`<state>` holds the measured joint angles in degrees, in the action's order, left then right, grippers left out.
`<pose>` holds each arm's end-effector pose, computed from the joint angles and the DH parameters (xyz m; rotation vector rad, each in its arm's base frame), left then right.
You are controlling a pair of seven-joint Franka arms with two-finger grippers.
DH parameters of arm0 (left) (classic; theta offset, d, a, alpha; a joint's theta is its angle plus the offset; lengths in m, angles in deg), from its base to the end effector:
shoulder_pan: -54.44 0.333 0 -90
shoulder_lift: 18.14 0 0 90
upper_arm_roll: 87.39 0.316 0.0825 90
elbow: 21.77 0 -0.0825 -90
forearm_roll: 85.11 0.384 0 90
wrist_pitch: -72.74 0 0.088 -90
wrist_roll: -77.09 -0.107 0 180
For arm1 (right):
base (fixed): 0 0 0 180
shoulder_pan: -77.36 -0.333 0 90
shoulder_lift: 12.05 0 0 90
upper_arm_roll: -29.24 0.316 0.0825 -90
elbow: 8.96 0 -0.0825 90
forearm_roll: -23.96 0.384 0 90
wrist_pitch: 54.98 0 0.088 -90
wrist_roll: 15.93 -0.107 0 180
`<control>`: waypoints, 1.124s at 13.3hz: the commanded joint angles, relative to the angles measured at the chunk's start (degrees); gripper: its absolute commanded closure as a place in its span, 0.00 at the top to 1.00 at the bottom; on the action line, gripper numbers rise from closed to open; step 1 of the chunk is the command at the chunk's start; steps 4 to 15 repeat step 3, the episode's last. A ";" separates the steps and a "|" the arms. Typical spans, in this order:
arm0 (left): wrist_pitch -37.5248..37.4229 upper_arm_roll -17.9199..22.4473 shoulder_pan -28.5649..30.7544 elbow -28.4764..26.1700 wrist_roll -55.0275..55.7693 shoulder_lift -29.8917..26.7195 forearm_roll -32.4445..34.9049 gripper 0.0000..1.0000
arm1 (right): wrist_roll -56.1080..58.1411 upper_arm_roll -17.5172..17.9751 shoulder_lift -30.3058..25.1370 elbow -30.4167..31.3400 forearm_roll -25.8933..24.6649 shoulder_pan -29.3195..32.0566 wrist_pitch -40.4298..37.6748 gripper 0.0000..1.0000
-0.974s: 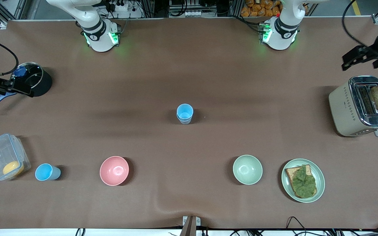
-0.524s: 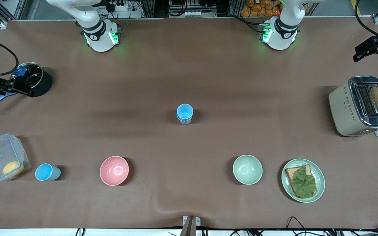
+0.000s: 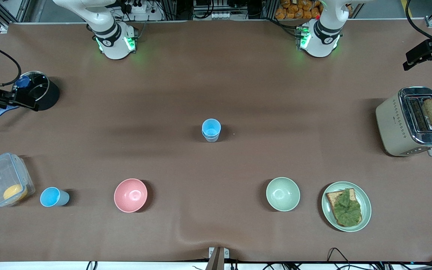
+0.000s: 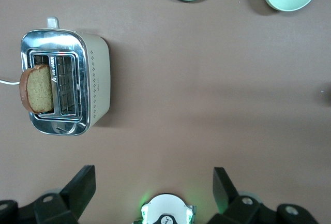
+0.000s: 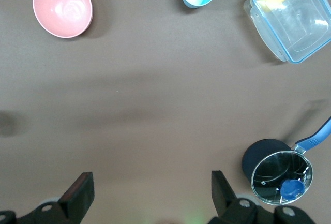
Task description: Stack blue cups with both arms
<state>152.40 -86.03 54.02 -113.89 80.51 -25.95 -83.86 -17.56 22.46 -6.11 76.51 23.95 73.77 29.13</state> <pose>0.4916 0.0117 0.6637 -3.1165 -0.1228 0.1260 0.5735 -0.0284 0.5949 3.1218 -0.1316 -0.1984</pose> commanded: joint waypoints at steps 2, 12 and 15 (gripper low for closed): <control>-0.91 -0.13 0.59 1.86 1.41 0.86 -1.17 1.00 | 0.57 0.72 -1.28 1.28 -0.78 0.87 0.00 1.00; -0.91 -0.13 0.59 1.86 1.41 0.86 -1.26 1.00 | 0.57 0.72 -1.28 1.28 -0.78 0.87 0.00 1.00; -0.91 -0.13 0.59 1.86 1.41 0.86 -1.26 1.00 | 0.57 0.72 -1.28 1.28 -0.78 0.87 0.00 1.00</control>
